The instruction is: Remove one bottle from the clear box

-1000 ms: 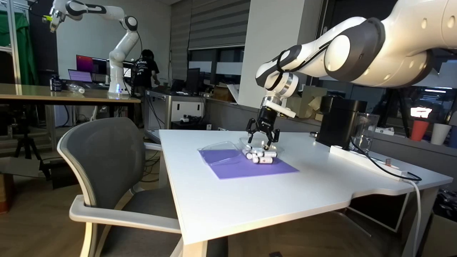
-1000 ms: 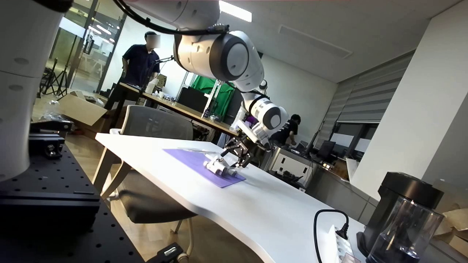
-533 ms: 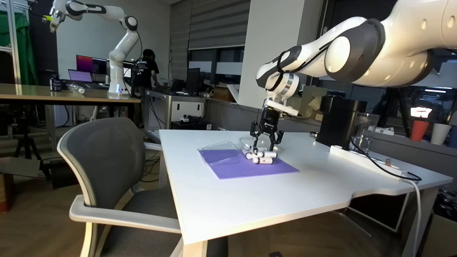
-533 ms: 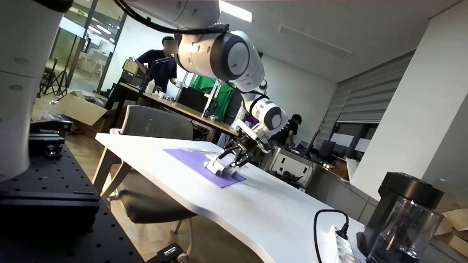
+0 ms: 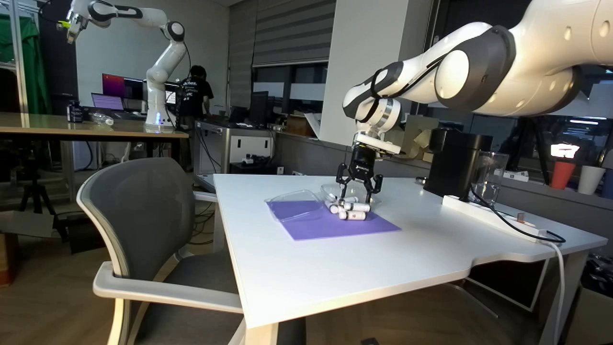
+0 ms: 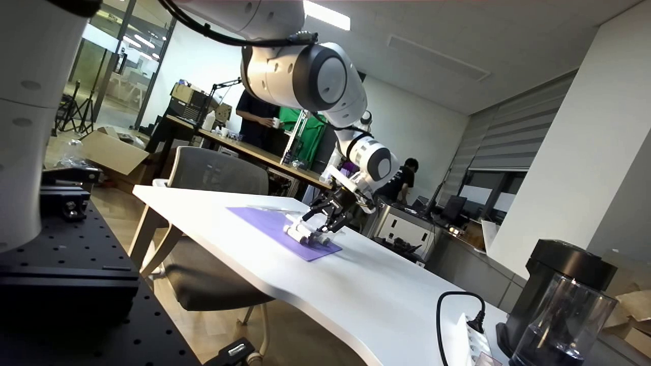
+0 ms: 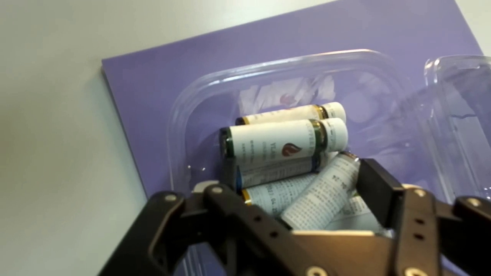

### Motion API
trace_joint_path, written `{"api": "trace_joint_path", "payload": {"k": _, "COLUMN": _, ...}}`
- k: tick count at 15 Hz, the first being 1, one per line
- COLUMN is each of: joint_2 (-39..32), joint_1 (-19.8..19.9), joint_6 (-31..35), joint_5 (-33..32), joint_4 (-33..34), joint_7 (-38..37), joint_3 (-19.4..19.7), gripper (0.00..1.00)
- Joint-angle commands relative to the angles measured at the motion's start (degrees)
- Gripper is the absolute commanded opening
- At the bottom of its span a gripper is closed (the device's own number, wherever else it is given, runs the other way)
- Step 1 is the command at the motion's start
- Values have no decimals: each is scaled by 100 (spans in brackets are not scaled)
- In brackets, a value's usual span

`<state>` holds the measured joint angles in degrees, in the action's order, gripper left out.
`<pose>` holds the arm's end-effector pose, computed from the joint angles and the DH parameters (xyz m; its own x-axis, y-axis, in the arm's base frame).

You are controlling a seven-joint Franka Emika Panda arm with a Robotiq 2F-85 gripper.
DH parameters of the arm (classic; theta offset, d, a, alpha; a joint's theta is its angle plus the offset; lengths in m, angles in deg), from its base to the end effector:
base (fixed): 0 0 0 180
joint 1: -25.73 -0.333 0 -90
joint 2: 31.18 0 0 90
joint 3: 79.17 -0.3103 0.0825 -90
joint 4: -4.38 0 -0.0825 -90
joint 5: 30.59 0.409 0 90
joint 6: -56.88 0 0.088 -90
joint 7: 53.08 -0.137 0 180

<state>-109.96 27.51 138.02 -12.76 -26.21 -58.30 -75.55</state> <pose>0.7495 -0.0015 0.0970 0.8669 -0.1076 -0.4867 -0.2231 -0.9569 -0.1859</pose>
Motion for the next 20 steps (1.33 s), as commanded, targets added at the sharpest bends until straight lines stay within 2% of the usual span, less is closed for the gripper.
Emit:
{"api": "trace_joint_path", "payload": {"k": 1, "joint_2": -87, "joint_1": -77, "joint_6": 59, "joint_5": -109, "joint_4": 256, "joint_7": -170, "joint_3": 85, "gripper": 50}}
{"api": "trace_joint_path", "payload": {"k": 2, "joint_2": -102, "joint_1": -95, "joint_6": 139, "joint_5": -124, "joint_4": 271, "joint_7": -140, "joint_3": 95, "gripper": 88}}
{"api": "trace_joint_path", "payload": {"k": 4, "joint_2": -125, "joint_1": -137, "joint_6": 347, "joint_5": -166, "joint_4": 286, "joint_7": -94, "joint_3": 120, "gripper": 91}}
{"api": "trace_joint_path", "payload": {"k": 6, "joint_2": -149, "joint_1": -196, "joint_6": 629, "joint_5": -268, "joint_4": 291, "joint_7": -47, "joint_3": 180, "gripper": 100}}
{"api": "trace_joint_path", "payload": {"k": 9, "joint_2": -178, "joint_1": -296, "joint_6": 1063, "joint_5": -401, "joint_4": 280, "joint_7": -73, "joint_3": 283, "gripper": 100}}
{"api": "trace_joint_path", "payload": {"k": 11, "joint_2": -162, "joint_1": -343, "joint_6": 1136, "joint_5": -444, "joint_4": 235, "joint_7": -74, "joint_3": 296, "gripper": 75}}
{"api": "trace_joint_path", "payload": {"k": 20, "joint_2": -74, "joint_1": -305, "joint_6": 679, "joint_5": -356, "joint_4": 150, "joint_7": -221, "joint_3": 303, "gripper": 13}}
